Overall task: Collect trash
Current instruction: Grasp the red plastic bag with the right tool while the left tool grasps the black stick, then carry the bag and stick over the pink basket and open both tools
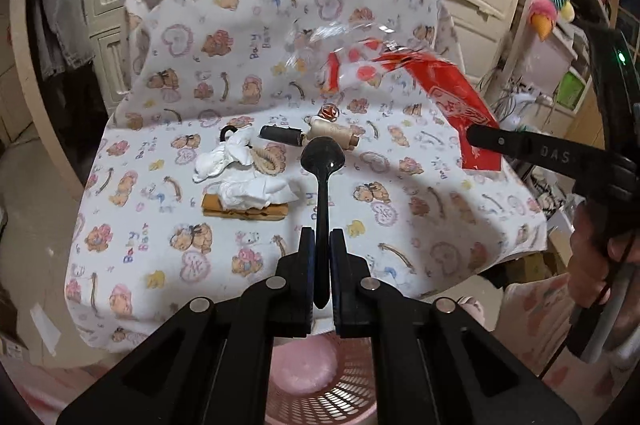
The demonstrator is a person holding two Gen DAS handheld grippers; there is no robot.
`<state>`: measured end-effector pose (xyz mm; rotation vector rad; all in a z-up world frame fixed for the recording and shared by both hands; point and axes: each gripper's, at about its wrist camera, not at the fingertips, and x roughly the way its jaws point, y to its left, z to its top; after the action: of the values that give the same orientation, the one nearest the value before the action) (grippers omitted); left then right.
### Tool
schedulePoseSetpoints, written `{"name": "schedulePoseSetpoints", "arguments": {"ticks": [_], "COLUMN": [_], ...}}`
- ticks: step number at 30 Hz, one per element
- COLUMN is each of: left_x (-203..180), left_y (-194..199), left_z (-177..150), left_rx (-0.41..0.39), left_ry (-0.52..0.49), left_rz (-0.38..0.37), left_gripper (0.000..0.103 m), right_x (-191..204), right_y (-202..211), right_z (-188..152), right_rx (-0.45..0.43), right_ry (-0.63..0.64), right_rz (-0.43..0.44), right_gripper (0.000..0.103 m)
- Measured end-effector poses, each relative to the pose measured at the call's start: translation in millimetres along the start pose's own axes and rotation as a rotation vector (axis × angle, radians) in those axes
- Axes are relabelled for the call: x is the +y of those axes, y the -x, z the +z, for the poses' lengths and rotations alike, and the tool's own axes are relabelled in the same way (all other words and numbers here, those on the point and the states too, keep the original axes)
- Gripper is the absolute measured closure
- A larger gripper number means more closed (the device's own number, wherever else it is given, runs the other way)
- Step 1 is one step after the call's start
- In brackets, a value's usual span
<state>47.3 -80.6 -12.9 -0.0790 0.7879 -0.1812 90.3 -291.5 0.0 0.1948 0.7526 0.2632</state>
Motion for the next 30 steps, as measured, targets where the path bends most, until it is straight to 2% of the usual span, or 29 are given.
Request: {"name": "schedulePoseSetpoints", "arguments": {"ticks": [3,6,9,12,16,18,20,25,27,30], "left_x": [4,2,2,10,22,28,31,31,32,32], "left_y": [13,33,53,64,63,56,47,37,30,17], "left_z": [0,4,2,-7,-31,-40,-46,-58,-64,-72], "left_rx": [0.009,0.000,-0.012,-0.005,0.032,0.074,0.133,0.204,0.249,0.322], "left_ry": [0.012,0.008,0.014,0.051,0.076,0.094,0.110,0.100,0.113,0.133], "left_rz": [0.016,0.009,0.006,0.023,0.050,0.056,0.034,0.013,-0.013,-0.037], "left_gripper": [0.097,0.097,0.097,0.097,0.097,0.097,0.097,0.097,0.097,0.097], "right_x": [2,8,21,30,31,32,33,29,25,27], "right_y": [19,41,59,67,56,49,38,4,-10,-33], "right_z": [-5,-16,-37,-64,-99,-110,-120,-142,-151,-162], "right_rx": [-0.017,-0.025,-0.022,-0.006,0.092,0.129,0.174,0.307,0.365,0.476], "right_ry": [-0.055,-0.165,-0.249,-0.318,-0.362,-0.340,-0.317,-0.286,-0.312,-0.330], "right_rz": [0.013,0.080,0.121,0.116,0.095,0.088,0.058,0.051,0.086,0.188], "right_gripper": [0.100,0.100,0.100,0.100,0.100,0.100,0.100,0.100,0.100,0.100]}}
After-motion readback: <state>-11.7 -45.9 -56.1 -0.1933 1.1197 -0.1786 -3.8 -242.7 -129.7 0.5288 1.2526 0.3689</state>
